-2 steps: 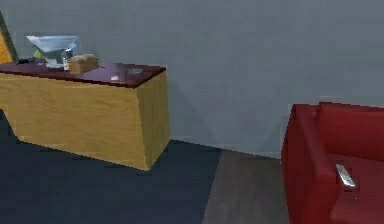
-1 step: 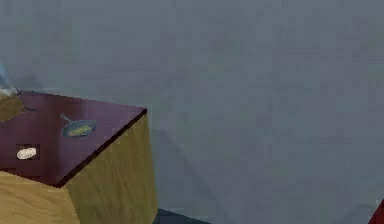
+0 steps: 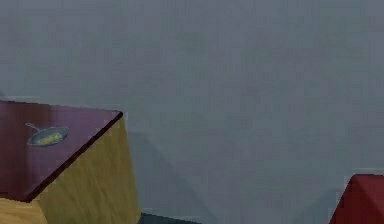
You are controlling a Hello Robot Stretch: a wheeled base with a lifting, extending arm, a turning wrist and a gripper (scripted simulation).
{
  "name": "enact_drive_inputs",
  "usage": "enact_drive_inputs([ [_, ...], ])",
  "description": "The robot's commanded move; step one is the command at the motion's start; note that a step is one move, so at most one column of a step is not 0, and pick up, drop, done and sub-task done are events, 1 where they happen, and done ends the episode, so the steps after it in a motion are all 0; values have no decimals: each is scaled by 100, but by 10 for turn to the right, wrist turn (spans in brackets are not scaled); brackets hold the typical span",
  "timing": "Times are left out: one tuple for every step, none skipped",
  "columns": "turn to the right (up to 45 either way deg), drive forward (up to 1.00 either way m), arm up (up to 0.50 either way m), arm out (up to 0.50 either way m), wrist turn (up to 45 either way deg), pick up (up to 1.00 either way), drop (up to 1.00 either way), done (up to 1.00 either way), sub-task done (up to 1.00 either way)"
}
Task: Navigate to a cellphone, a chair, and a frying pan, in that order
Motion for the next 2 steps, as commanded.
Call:
enact_drive_inputs([
  [0,5,0,0,0,0,0,0,0],
  [-390,0,0,0,0,0,0,0,0],
])
